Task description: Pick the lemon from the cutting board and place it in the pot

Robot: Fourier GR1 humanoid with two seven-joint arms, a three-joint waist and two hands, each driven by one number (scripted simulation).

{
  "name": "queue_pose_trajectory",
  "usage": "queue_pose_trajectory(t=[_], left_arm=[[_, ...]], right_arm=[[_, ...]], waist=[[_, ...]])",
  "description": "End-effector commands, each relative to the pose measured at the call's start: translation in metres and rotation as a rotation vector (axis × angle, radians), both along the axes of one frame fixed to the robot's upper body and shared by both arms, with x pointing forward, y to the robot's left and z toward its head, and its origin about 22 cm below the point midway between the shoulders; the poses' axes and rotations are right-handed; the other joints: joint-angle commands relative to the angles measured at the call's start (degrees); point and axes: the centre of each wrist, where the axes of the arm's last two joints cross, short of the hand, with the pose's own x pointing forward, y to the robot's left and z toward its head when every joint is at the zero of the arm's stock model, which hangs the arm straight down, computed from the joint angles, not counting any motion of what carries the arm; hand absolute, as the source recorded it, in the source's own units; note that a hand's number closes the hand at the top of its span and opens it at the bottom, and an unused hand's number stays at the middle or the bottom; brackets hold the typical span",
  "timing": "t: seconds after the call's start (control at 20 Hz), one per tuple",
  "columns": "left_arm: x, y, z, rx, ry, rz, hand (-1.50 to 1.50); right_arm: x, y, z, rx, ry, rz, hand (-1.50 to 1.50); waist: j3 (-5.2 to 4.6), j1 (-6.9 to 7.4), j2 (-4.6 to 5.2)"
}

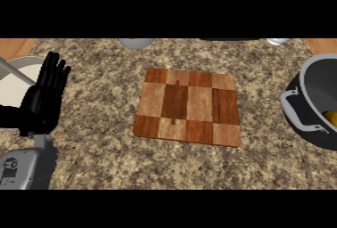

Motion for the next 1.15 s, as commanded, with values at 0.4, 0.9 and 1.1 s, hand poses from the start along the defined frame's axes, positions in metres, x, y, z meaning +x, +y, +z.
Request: queue_pose_trajectory(t=[0.4,0.9,1.1], left_arm=[[0.013,0.008,-0.001,0.014,-0.006,0.004,0.0],[0.005,0.01,0.01,0.002,-0.01,0.007,0.0],[-0.01,-0.038,-0.008,-0.012,-0.021,-0.006,0.0]], right_arm=[[-0.117,-0.015,-0.03,-0.061,-0.183,-0.08,-1.5],[-0.222,-0.038,-0.009,-0.088,-0.218,-0.095,-1.5],[-0.248,-0.034,-0.032,-0.073,-0.2,-0.115,-1.5]], waist=[[0.12,-0.38,0.14],[0.11,-0.28,0.05],[0.14,-0.21,0.01]])
